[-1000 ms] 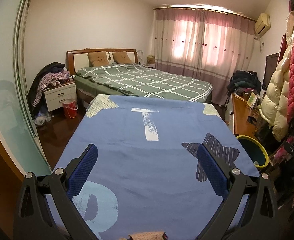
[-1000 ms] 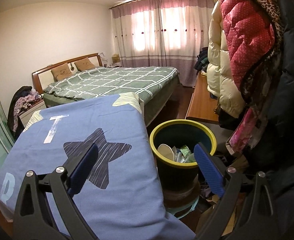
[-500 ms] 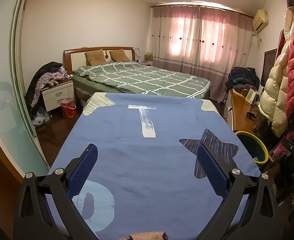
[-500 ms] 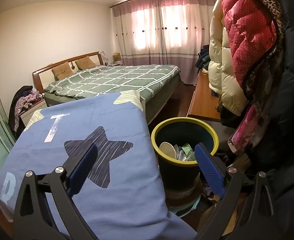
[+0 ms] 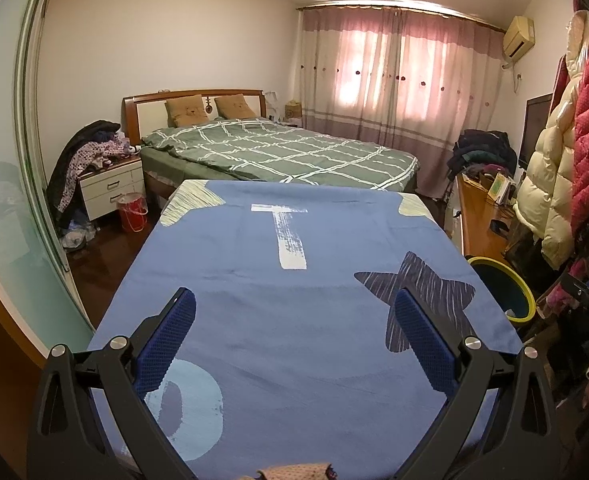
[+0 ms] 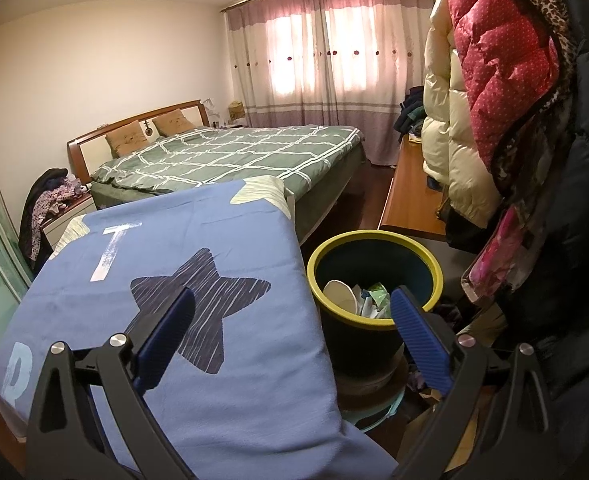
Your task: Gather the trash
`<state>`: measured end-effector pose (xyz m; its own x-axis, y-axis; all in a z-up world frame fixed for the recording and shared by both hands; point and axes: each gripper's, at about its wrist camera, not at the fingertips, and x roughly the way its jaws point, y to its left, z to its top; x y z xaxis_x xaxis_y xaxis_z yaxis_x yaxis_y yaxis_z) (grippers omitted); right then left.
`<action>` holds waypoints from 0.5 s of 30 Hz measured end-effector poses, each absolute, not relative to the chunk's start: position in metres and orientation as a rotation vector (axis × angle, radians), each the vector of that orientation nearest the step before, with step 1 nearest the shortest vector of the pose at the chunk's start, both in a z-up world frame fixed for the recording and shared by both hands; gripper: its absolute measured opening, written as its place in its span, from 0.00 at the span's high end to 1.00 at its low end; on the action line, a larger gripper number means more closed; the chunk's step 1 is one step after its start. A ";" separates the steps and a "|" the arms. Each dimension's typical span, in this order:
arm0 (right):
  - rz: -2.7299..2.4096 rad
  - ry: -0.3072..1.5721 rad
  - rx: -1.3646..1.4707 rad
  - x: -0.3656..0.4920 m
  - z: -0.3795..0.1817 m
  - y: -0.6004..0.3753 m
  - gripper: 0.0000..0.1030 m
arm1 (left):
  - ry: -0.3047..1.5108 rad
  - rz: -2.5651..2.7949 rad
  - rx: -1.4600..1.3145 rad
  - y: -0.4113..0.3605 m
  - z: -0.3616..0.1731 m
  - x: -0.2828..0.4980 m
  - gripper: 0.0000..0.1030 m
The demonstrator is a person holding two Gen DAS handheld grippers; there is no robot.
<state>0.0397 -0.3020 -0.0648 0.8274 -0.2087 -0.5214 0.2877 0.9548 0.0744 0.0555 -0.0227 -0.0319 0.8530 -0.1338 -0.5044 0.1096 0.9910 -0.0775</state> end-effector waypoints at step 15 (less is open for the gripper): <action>-0.261 0.537 0.154 0.041 -0.066 -0.301 0.09 | 0.538 -0.137 -0.048 -0.028 -0.035 0.056 0.05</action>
